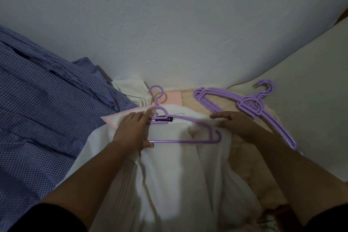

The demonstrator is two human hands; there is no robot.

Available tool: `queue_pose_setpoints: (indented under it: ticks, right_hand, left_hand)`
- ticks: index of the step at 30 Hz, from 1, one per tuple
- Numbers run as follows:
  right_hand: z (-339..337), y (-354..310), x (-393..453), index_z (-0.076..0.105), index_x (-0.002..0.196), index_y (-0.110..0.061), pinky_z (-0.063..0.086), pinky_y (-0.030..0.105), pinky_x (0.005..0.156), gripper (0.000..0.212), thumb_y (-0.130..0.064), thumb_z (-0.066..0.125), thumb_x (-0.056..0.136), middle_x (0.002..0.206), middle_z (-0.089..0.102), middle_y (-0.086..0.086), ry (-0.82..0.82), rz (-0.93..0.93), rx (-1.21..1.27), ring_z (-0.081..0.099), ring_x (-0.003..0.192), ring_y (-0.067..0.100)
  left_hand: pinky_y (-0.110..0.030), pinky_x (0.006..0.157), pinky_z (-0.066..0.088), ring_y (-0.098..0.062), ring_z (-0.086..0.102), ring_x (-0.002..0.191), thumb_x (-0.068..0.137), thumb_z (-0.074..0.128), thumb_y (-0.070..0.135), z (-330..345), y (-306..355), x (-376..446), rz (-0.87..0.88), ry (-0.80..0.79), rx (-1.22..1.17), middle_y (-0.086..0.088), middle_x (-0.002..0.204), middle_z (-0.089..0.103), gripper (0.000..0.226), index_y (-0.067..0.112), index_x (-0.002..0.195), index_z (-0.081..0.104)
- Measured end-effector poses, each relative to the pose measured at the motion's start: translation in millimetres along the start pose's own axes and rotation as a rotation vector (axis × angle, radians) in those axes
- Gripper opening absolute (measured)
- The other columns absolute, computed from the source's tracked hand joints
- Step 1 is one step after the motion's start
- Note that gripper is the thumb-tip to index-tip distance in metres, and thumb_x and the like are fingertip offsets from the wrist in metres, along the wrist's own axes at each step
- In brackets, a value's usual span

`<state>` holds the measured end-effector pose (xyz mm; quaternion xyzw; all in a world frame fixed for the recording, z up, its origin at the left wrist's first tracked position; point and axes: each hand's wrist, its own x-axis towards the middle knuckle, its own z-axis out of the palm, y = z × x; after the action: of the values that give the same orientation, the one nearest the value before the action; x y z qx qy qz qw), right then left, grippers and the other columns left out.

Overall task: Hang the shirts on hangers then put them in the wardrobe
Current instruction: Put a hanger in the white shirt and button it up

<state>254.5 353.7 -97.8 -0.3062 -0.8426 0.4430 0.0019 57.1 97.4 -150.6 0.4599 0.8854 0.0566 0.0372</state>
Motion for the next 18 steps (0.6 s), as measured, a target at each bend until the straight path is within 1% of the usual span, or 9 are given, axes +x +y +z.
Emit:
queue_pose_setpoints:
  ticks: [2,5,7,9,10,12,14,16,18]
  right_hand:
    - [0,0,-3,0.064,0.119,-0.018,0.042,0.022,0.089,0.04,-0.001,0.066,0.082,0.122,0.054,0.002,-0.047,0.035,0.058,0.048,0.108,0.012]
    - [1,-5,-8,0.056,0.129,-0.012,0.049,0.02,0.082,0.048,0.003,0.063,0.084,0.127,0.051,0.0,-0.059,0.076,0.189,0.05,0.109,0.014]
    - [4,-9,-8,0.052,0.132,-0.008,0.049,0.027,0.088,0.051,0.006,0.06,0.085,0.135,0.05,0.005,-0.051,0.079,0.349,0.051,0.112,0.017]
    - [11,-17,-9,0.05,0.134,-0.007,0.046,0.03,0.094,0.053,0.007,0.06,0.084,0.138,0.048,0.007,-0.005,0.07,0.462,0.05,0.113,0.017]
    - [15,-21,-10,0.05,0.134,-0.008,0.043,0.031,0.098,0.055,0.005,0.062,0.083,0.139,0.046,0.007,0.032,0.05,0.437,0.048,0.115,0.016]
    - [25,-30,-11,0.049,0.136,-0.011,0.037,0.032,0.106,0.058,-0.003,0.068,0.082,0.142,0.044,0.006,0.101,-0.004,0.21,0.043,0.122,0.014]
    - [42,-45,-14,0.045,0.139,-0.011,0.033,0.032,0.11,0.061,-0.01,0.068,0.082,0.146,0.041,0.008,0.093,-0.083,0.017,0.04,0.13,0.017]
    - [63,-60,-14,0.042,0.14,-0.009,0.029,0.026,0.109,0.062,-0.01,0.068,0.083,0.147,0.04,0.009,0.064,-0.144,0.016,0.037,0.133,0.018]
    - [79,-76,-16,0.042,0.141,-0.011,0.03,0.023,0.105,0.063,-0.011,0.068,0.083,0.146,0.04,0.008,0.044,-0.177,0.119,0.038,0.131,0.016]
  left_hand:
    - [-0.034,0.111,0.025,-0.025,0.033,0.134,0.064,0.079,0.058,-1,0,1,-0.041,-0.028,-0.008,-0.006,0.151,0.034,0.124,0.021,0.154,0.004]
    - [-0.036,0.111,0.027,-0.027,0.034,0.134,0.063,0.081,0.056,-6,2,2,-0.078,-0.051,-0.042,-0.008,0.15,0.035,0.126,0.021,0.154,0.001]
    - [-0.037,0.108,0.031,-0.027,0.037,0.131,0.061,0.083,0.054,-8,2,4,-0.087,-0.033,-0.088,-0.007,0.147,0.041,0.129,0.021,0.154,0.001]
    - [-0.037,0.107,0.033,-0.027,0.04,0.13,0.057,0.084,0.057,-10,2,7,-0.089,-0.01,-0.121,-0.005,0.145,0.045,0.133,0.022,0.154,0.0]
    - [-0.037,0.106,0.034,-0.027,0.041,0.129,0.055,0.084,0.059,-11,2,8,-0.089,-0.009,-0.125,-0.004,0.145,0.045,0.135,0.023,0.154,-0.001]
    - [-0.038,0.107,0.035,-0.028,0.042,0.13,0.052,0.084,0.062,-14,4,9,-0.085,-0.01,-0.124,-0.004,0.145,0.046,0.138,0.022,0.154,-0.001]
    - [-0.039,0.107,0.036,-0.029,0.043,0.13,0.052,0.084,0.064,-16,10,10,-0.073,-0.005,-0.124,-0.003,0.145,0.046,0.139,0.021,0.154,-0.001]
    - [-0.037,0.106,0.036,-0.029,0.044,0.129,0.051,0.083,0.065,-19,16,12,-0.081,0.012,-0.126,-0.004,0.144,0.048,0.141,0.018,0.153,-0.001]
    - [-0.037,0.102,0.039,-0.03,0.047,0.126,0.048,0.084,0.065,-25,16,17,-0.101,0.049,-0.151,-0.005,0.14,0.052,0.143,0.017,0.153,0.0]
